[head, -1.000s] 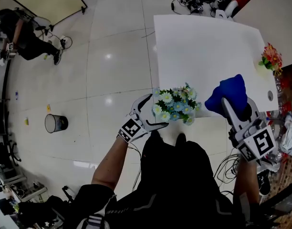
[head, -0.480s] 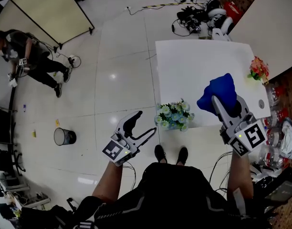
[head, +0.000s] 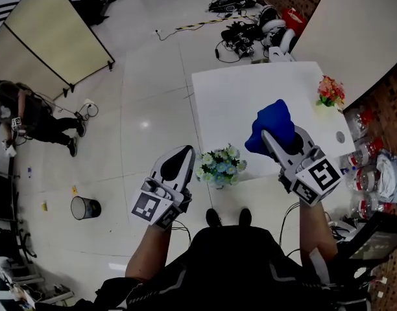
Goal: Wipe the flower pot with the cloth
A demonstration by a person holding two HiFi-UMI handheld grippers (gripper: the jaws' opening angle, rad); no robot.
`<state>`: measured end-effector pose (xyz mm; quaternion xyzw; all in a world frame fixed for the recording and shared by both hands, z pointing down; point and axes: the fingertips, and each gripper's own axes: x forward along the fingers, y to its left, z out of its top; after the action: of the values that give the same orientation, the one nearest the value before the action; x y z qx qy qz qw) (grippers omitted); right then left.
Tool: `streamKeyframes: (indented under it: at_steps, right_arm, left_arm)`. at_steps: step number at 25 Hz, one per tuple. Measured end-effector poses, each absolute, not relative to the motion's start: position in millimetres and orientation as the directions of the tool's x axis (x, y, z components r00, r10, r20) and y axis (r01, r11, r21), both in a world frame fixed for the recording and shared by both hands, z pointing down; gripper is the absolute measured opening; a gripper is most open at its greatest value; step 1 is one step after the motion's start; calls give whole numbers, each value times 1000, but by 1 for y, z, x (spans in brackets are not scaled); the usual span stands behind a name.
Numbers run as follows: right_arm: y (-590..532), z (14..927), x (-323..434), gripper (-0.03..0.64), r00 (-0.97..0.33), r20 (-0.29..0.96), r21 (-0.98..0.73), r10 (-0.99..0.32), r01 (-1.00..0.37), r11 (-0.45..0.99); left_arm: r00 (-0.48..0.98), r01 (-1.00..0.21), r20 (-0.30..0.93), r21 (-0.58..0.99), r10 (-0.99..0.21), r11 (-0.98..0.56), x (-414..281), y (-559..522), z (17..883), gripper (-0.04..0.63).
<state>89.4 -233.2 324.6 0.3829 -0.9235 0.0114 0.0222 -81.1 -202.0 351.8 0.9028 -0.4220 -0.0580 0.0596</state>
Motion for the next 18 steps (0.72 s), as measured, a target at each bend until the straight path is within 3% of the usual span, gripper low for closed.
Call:
streamKeyframes:
  at_steps: [8, 13, 18]
  right_arm:
    - [-221, 321, 121, 77, -736, 24, -18, -677, -677, 735]
    - [-201, 335, 115, 77, -788, 48, -26, -614, -616, 788]
    - [-164, 323, 105, 77, -791, 38, -28, -610, -611, 791]
  left_arm:
    - [551, -814, -52, 188, -833, -550, -67, -199, 331, 5]
    - [497, -856, -3, 160, -868, -491, -60, -174, 340, 5]
    - [488, -853, -40, 188, -872, -486, -67, -128, 321, 5]
